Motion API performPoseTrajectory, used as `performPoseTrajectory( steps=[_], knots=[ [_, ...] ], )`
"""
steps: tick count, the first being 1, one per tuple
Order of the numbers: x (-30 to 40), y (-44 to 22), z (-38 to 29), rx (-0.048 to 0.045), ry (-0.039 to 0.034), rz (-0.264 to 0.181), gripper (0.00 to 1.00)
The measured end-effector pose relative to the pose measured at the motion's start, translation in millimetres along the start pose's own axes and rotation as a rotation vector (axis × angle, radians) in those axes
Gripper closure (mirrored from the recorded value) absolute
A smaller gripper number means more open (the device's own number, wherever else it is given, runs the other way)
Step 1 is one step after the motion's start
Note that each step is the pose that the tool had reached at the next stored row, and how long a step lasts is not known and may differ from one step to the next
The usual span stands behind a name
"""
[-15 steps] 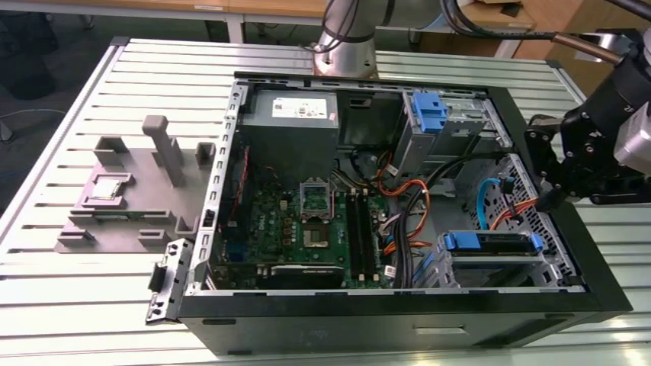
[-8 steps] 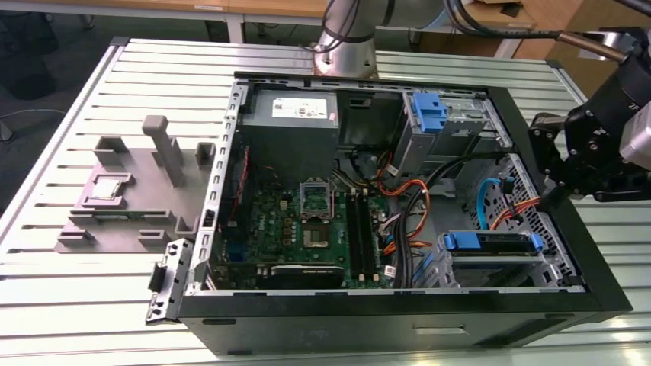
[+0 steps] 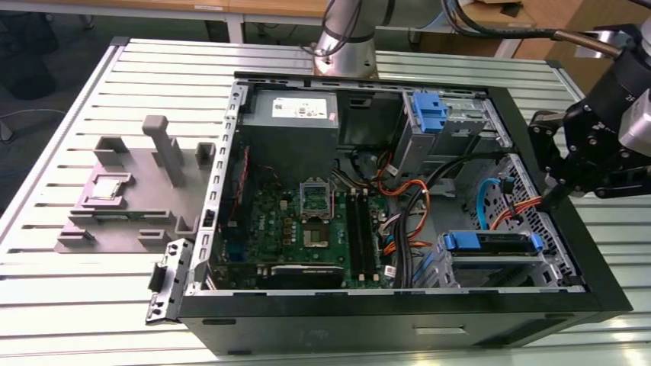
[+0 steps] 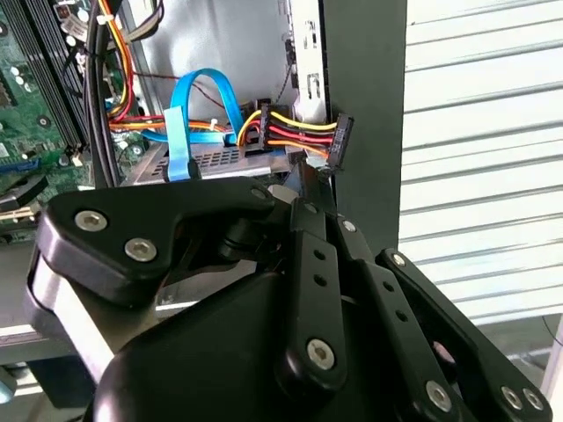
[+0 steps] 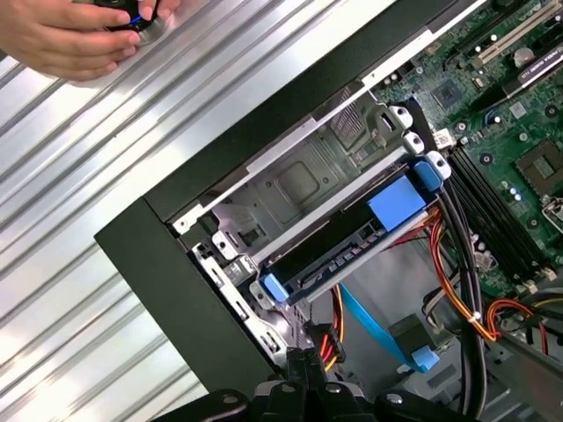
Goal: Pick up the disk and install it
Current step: 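Insert the first disk wire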
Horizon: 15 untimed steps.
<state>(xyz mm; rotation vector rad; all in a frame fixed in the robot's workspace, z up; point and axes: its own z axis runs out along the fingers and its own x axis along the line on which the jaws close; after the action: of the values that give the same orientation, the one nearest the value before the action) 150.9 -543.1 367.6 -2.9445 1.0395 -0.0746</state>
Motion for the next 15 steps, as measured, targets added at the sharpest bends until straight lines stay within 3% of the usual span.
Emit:
performPoseTrajectory(
  steps=[3,9,15],
  knots=[
    [-0.2,-1.2,0.0,-0.0003,0.0002,-0.006,0.9],
    [-0.1,-1.4,0.2,0.0021,-0.0018,-0.075,0.9],
    [-0.8,-2.9,0.5,-0.0141,0.0106,-0.078,0.9]
  ],
)
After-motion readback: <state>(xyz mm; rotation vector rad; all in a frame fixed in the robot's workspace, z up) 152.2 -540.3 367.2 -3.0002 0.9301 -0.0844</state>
